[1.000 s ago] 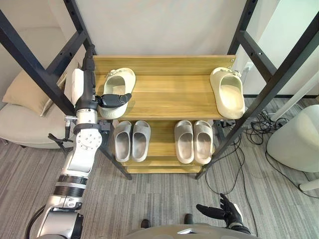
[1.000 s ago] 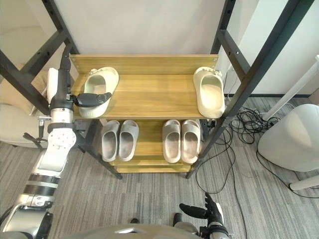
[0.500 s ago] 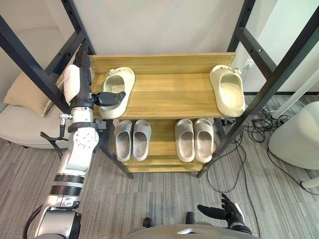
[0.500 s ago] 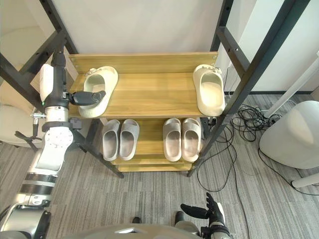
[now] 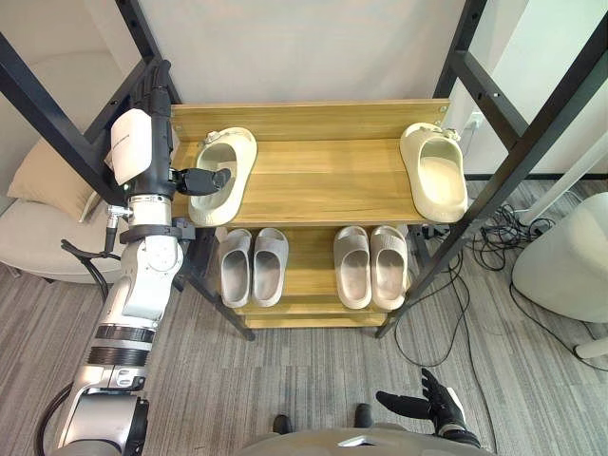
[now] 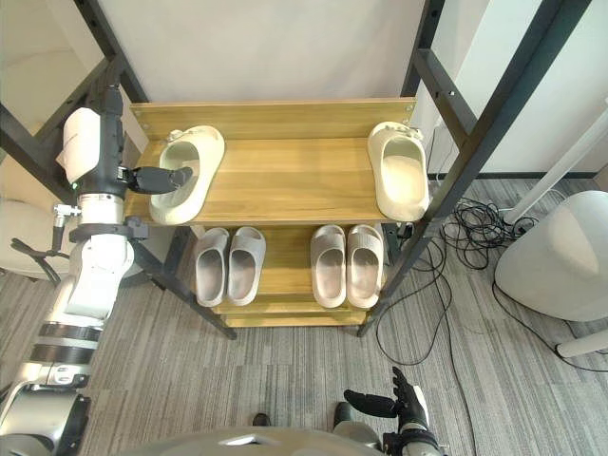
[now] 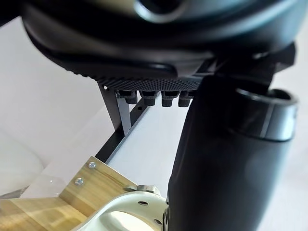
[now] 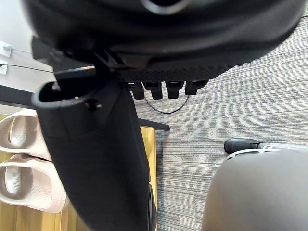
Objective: Organize the slippers on the shoe rack
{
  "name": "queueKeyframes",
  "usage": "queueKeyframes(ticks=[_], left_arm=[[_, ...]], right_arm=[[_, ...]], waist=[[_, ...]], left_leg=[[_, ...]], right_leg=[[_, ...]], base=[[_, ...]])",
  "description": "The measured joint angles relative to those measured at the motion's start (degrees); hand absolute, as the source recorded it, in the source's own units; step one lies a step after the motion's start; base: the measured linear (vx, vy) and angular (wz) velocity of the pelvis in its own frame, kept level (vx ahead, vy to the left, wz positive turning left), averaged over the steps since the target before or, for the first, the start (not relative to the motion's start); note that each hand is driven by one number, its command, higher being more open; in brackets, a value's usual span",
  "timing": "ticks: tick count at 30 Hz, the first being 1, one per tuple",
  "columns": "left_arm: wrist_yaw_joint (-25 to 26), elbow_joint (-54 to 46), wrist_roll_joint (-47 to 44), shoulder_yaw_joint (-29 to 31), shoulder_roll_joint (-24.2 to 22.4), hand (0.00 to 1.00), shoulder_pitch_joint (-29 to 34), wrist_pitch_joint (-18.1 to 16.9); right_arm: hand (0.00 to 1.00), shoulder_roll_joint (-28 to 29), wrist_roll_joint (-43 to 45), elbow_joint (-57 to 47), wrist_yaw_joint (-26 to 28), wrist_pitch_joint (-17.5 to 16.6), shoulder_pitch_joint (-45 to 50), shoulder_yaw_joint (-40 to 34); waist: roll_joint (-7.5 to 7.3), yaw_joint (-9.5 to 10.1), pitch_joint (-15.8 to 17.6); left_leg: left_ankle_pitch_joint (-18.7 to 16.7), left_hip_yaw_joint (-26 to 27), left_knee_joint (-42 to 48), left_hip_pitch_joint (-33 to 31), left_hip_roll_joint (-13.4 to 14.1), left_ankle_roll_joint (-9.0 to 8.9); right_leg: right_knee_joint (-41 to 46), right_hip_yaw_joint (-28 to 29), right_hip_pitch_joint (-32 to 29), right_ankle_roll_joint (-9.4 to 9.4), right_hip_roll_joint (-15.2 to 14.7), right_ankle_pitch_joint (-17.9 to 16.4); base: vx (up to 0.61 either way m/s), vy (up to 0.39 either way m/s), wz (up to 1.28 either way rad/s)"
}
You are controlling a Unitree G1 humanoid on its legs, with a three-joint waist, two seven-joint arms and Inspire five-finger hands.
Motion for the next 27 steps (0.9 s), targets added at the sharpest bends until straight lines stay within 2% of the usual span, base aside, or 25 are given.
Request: queueKeyframes(ticks=[13,20,21,27], left_arm=[[1.7,0.2,6.5,0.0,-0.3,1.0,-2.1,3.8],[3.8,1.1,7.2,0.1,-1.1,1.0,-2.8,5.0],[3.9,1.9,7.2,0.1,-1.5,0.0,-3.6,5.0],[4.4,2.6,7.4,0.1,-2.6,0.0,-4.5,6.0]], right_arm=[[1.0,0.2,0.0,-0.1,0.0,0.0,0.0,0.0],[1.0,0.3,0.0,-0.3,-0.1,-0.1,0.0,0.0],[1.0,0.3,0.0,-0.3,-0.2,-0.1,0.0,0.0],[1.0,0.4,0.0,-0.5,-0.9,-0.1,0.1,0.0]], waist=[[-0.76,-0.22,0.5],[-1.02,-0.16,0.7],[-1.05,-0.16,0.8],[-1.14,-0.33,1.0]], left_leg=[[0.0,0.7,-0.1,-1.1,0.1,0.0],[0.0,2.1,-0.1,-1.6,0.0,0.01],[0.1,2.1,-0.1,-1.9,0.0,0.1],[0.1,2.2,-0.1,-2.0,0.0,0.21]], right_leg=[[0.1,0.7,-1.4,-0.09,0.1,0.2],[0.0,2.0,-2.7,-0.1,0.1,0.9],[-0.1,2.1,-3.0,-0.08,0.0,1.1],[-0.1,2.2,-3.1,-0.07,0.1,1.1]], base=[[0.0,0.0,-0.02],[-0.03,0.006,-0.1],[-0.05,0.006,-0.04],[-0.02,0.001,0.0]])
